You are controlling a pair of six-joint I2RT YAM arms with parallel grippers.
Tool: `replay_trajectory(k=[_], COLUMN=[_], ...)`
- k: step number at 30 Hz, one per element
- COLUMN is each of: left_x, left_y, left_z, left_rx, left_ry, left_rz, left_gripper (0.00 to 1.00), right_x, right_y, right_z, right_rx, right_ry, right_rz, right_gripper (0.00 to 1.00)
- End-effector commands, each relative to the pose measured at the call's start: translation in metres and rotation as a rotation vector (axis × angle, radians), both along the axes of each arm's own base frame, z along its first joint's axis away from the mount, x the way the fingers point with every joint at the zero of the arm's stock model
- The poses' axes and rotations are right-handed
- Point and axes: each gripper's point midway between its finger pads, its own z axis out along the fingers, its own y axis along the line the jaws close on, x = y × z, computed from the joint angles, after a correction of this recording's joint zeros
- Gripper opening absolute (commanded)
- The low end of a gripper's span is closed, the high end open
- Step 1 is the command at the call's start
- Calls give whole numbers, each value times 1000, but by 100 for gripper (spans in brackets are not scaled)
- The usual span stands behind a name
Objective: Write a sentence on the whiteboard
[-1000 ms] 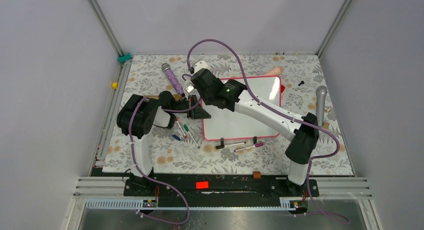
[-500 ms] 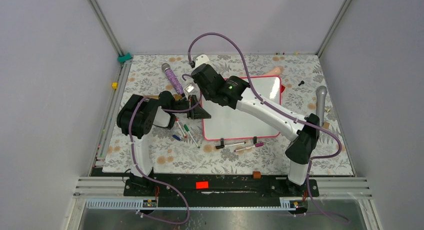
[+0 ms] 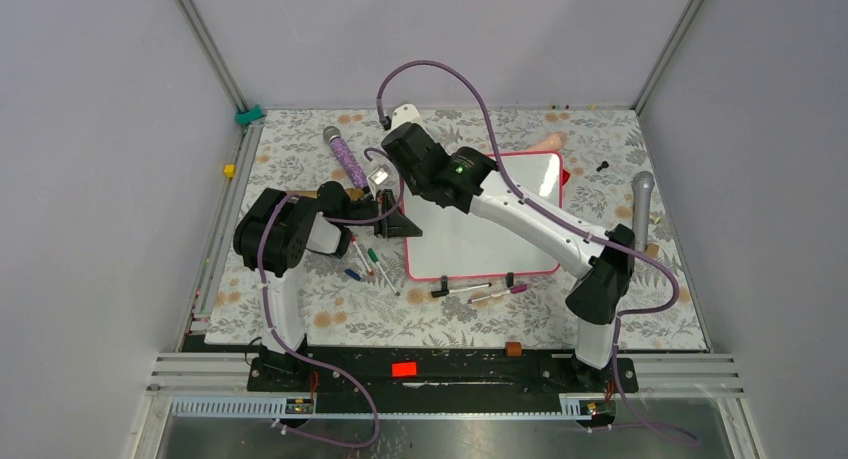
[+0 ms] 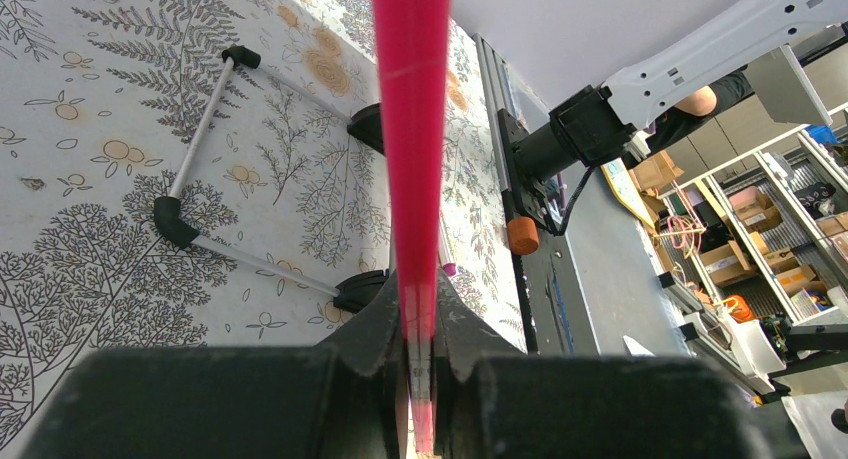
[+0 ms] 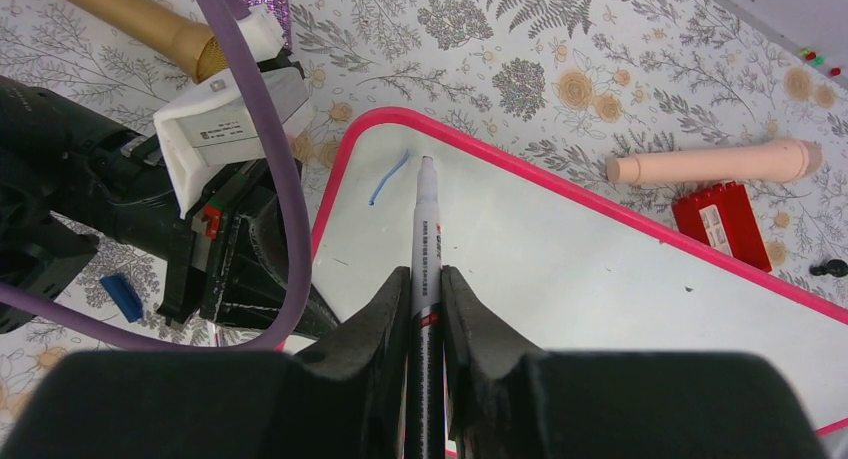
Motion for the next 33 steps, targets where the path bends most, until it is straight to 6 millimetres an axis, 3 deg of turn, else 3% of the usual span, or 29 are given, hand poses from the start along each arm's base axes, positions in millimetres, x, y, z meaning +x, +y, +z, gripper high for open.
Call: replay_trajectory(k=[1, 19, 33], left_x=[-20, -19, -19], left_y=[2, 2, 2], left_z=[10, 10, 11], left_rx=[-8, -8, -9], left_ry=[-87, -87, -90], left_rz=[-110, -109, -107], left_gripper=[0, 0, 0], right_x=[8, 5, -6], right_y=[-4, -9, 6], right_z=[6, -16, -24], right_rx=[-3, -56, -14], right_ry=[-24, 23, 87], right_rz=[-29, -32, 44], right_gripper=[0, 0, 0])
